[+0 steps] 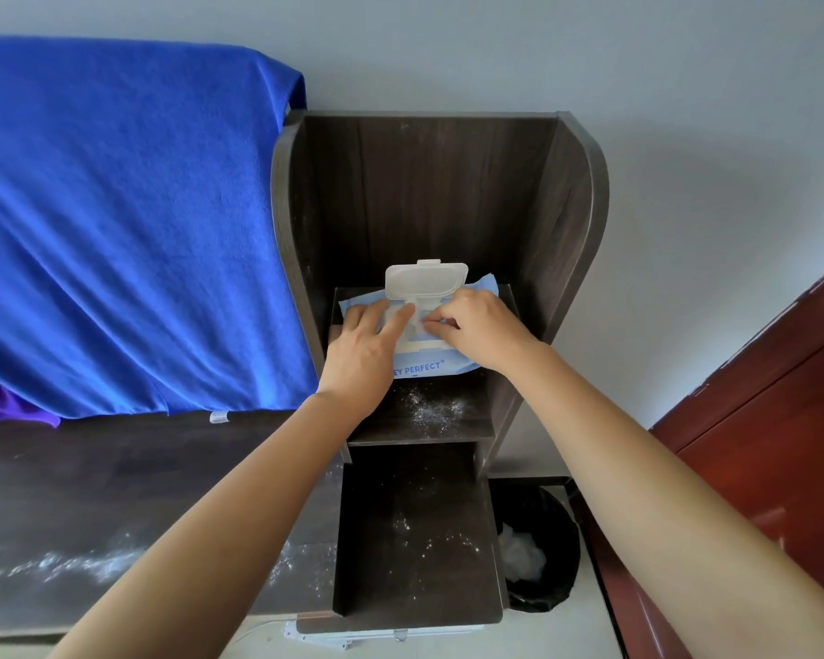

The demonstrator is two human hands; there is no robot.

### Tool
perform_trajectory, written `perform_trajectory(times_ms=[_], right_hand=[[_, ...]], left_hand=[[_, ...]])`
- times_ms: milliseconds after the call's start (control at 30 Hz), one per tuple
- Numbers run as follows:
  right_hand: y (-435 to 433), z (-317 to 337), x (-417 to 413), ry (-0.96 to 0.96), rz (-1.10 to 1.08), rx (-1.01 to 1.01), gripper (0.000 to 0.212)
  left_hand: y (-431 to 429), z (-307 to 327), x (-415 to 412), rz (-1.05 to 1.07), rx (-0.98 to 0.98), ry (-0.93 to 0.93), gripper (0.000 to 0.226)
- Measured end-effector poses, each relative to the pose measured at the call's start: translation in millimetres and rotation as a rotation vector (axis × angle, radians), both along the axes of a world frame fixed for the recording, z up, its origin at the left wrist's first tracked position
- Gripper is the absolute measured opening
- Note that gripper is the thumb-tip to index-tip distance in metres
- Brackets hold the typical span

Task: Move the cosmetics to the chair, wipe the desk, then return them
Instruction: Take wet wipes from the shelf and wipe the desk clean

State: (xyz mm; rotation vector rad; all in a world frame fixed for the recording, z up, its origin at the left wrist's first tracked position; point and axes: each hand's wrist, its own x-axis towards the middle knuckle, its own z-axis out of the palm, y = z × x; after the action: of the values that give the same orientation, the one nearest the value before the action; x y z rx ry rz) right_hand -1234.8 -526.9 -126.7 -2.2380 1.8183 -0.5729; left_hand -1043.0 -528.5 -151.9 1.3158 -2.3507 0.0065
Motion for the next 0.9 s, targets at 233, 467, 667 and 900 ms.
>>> perform_trajectory(times_ms=[233, 467, 667, 900], right_hand=[[12, -14, 3, 0.227, -0.007, -0.059, 0.019], [0, 1, 9, 0.169, -0.06, 0.032, 0.029], [-2, 7, 10, 0.079, -0.127, 0.009, 0.025], [2, -1, 8, 0.099, -0.079, -0.008, 0.024]], left_hand=[[1, -3, 0, 0.019, -0.027, 0.101, 0.068], [0, -2, 0, 0.049, 0.011, 0.145, 0.074], [4, -1, 0, -0.018, -0.039, 0.059, 0.085], [3, -4, -1, 0.032, 0.023, 0.086, 0.05]])
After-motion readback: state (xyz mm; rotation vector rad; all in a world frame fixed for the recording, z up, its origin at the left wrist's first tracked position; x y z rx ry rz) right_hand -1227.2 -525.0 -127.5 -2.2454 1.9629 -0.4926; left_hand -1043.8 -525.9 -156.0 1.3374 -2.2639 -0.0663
